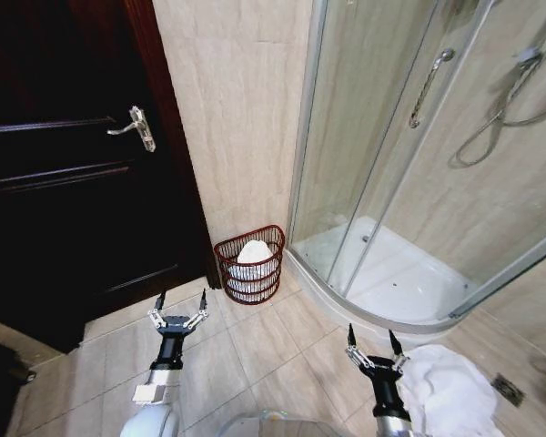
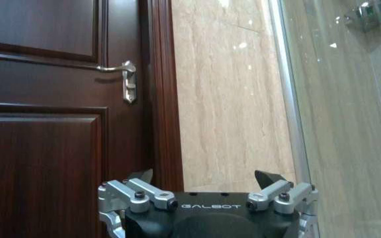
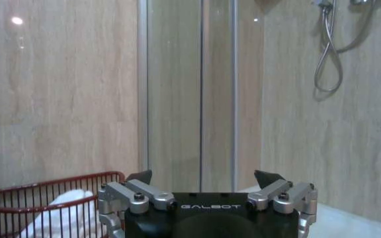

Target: Discard the used towel into the hamper.

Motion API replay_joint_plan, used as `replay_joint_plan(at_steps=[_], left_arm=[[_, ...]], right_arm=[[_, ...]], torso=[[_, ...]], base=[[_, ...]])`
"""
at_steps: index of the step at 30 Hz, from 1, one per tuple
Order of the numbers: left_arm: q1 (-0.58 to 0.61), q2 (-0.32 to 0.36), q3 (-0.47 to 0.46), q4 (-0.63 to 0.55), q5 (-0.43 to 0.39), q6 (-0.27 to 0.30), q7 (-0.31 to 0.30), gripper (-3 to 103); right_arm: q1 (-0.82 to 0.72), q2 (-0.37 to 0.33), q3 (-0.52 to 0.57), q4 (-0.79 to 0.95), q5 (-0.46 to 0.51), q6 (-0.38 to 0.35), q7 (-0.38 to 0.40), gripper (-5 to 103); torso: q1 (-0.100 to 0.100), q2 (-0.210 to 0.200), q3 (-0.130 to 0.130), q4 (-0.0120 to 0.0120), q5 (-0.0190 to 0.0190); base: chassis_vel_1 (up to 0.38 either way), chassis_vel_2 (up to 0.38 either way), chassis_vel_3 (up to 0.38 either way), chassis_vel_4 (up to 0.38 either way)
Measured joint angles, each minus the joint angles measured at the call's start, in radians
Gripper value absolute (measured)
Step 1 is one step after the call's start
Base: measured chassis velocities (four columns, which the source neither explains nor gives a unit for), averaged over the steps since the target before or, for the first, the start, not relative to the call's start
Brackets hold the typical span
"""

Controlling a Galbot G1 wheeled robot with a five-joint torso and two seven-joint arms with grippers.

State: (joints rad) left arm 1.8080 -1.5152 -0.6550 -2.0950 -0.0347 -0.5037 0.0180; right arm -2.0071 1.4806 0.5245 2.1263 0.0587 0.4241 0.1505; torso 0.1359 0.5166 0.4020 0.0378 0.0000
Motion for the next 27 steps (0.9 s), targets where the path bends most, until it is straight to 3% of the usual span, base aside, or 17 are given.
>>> replay_joint_plan(at_steps=[27], left_arm=[[-0.001, -0.007, 0.004, -0.015, 0.011, 0.007, 0.001, 100]], right_arm=[[-0.006, -0.006, 0.005, -0.002, 0.000, 0.019, 0.003, 100]], torso=[[0.000, 0.000, 0.000, -0.0002, 0.0001]], base=[[-0.094, -0.098, 0.095, 0.095]])
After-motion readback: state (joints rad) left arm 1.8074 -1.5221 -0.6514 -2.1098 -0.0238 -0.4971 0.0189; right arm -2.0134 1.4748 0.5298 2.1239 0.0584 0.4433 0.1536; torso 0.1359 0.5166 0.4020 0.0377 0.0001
